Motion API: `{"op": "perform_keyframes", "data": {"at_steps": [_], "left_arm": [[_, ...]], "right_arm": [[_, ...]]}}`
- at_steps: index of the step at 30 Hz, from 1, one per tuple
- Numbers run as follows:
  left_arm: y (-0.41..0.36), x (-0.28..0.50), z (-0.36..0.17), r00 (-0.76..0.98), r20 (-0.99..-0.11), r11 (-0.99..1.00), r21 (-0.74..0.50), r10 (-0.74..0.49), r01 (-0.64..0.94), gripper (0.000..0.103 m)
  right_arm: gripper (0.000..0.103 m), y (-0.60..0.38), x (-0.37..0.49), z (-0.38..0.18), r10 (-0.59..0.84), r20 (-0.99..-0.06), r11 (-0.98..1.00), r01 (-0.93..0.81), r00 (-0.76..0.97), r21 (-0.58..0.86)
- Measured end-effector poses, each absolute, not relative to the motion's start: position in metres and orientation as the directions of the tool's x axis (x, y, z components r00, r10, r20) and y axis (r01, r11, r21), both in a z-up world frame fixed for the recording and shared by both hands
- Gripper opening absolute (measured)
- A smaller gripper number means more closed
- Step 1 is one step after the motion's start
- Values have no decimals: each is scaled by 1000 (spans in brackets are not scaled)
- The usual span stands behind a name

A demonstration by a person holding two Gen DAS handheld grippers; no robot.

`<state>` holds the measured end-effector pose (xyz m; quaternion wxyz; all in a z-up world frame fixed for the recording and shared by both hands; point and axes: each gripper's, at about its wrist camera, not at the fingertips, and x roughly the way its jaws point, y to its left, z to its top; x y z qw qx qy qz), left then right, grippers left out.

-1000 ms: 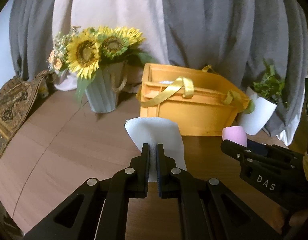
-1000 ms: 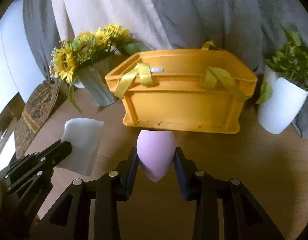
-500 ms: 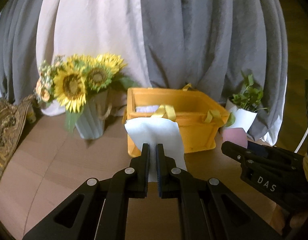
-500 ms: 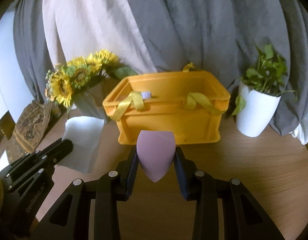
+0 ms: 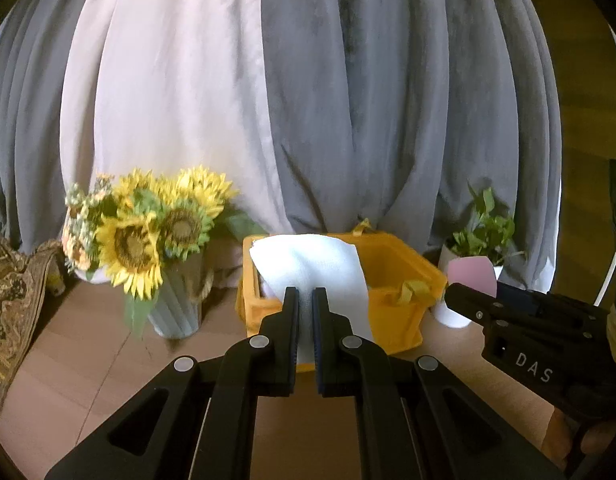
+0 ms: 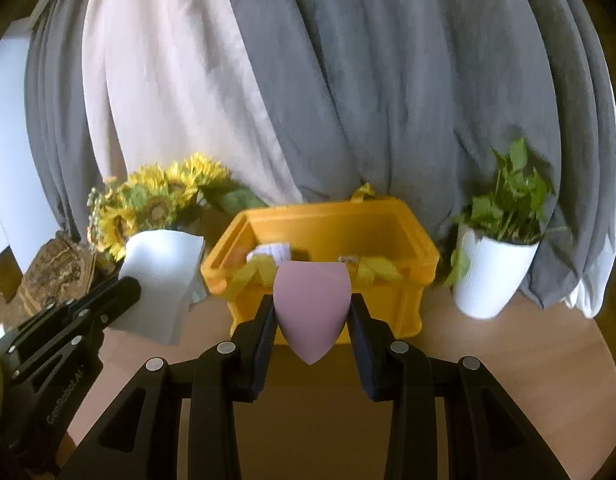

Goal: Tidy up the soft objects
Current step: 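Lift the white cloth and pink sponge and carry both over the crate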

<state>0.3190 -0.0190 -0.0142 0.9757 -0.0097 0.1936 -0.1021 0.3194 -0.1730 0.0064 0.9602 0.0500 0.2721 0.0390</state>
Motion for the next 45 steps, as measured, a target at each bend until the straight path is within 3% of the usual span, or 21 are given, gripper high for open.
{"op": "perform_keyframes", "data": {"at_steps": [12, 28, 45], "left_arm": [[-30, 353, 7, 927, -308, 977, -51, -214, 208, 8], [-47, 412, 14, 932, -288, 975, -27, -219, 221, 8], [-65, 482, -9, 891, -392, 971, -39, -231, 235, 8]], "right_arm": [[37, -186, 351, 24, 77, -453, 992, -25, 888, 121], [37, -208, 413, 30, 58, -412, 991, -3, 909, 134], [37, -226, 488, 4, 16, -507, 994, 40, 862, 100]]}}
